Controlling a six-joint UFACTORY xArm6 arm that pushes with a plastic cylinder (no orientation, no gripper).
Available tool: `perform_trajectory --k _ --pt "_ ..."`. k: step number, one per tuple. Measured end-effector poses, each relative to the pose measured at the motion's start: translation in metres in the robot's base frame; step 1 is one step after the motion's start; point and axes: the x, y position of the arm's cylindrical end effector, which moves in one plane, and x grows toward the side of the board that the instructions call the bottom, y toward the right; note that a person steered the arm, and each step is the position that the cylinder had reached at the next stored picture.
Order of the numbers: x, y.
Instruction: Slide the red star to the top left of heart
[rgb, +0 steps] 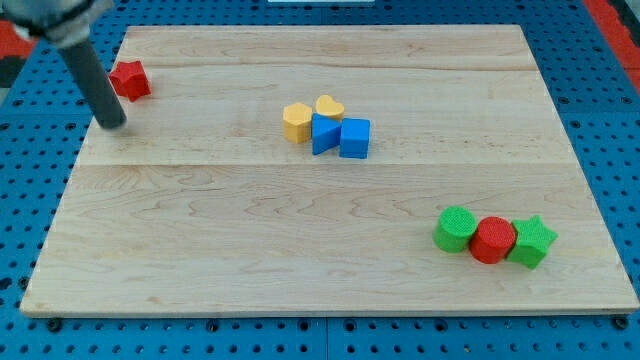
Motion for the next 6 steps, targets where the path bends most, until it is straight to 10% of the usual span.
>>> perform_trajectory --k 2,4,6 --pt "-0.061 0.11" --pt "-0.11 0.08" --pt "-0.065 0.263"
